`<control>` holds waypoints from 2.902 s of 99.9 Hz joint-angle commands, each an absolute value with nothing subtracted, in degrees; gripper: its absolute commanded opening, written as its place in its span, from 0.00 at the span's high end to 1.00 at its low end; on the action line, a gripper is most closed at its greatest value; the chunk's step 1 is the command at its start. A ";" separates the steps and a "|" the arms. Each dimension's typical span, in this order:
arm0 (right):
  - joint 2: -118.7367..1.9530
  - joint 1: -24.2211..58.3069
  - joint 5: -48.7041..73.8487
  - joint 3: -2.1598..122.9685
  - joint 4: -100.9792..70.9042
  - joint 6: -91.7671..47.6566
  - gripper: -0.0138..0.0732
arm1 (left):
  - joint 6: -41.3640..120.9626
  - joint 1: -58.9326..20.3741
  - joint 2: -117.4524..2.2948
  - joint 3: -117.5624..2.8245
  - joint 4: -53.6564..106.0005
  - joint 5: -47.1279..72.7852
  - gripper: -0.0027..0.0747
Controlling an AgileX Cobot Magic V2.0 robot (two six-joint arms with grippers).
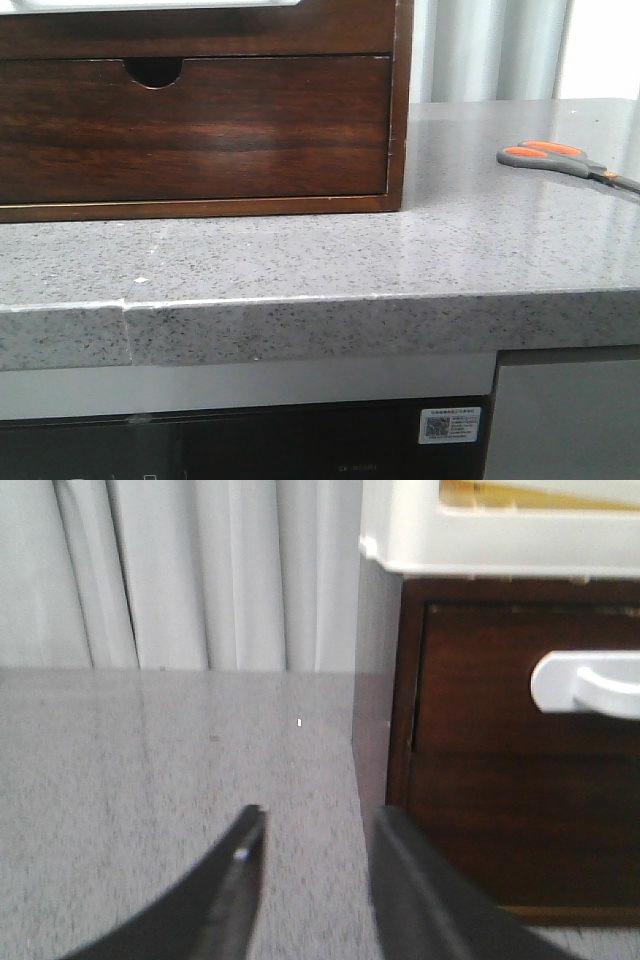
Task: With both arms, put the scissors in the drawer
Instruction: 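Bring the left gripper onto the white drawer handle, then grasp the white handle with the left gripper and pull the drawer open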
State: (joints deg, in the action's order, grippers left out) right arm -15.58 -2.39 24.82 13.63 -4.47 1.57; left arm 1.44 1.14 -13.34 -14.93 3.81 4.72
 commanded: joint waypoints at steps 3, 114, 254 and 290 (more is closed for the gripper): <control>-16.69 -2.31 20.47 15.51 -4.60 1.27 0.90 | 1.41 1.13 -15.91 -16.86 3.43 -5.92 0.42; -16.69 -2.31 19.71 15.41 -4.60 1.27 0.90 | 11.48 -13.27 -56.85 -31.18 -50.73 -29.97 0.41; -16.69 -2.31 20.39 15.41 -4.60 1.27 0.90 | 14.87 -14.15 -47.12 -23.08 -53.34 -34.52 0.99; -16.69 -2.31 20.04 15.52 -4.60 1.27 0.90 | 14.87 -14.15 -39.85 -18.72 -55.66 -34.51 0.99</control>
State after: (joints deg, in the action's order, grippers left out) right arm -15.62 -2.39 24.47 13.63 -4.47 1.57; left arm 17.90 -13.58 -40.88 -17.71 -59.15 -30.07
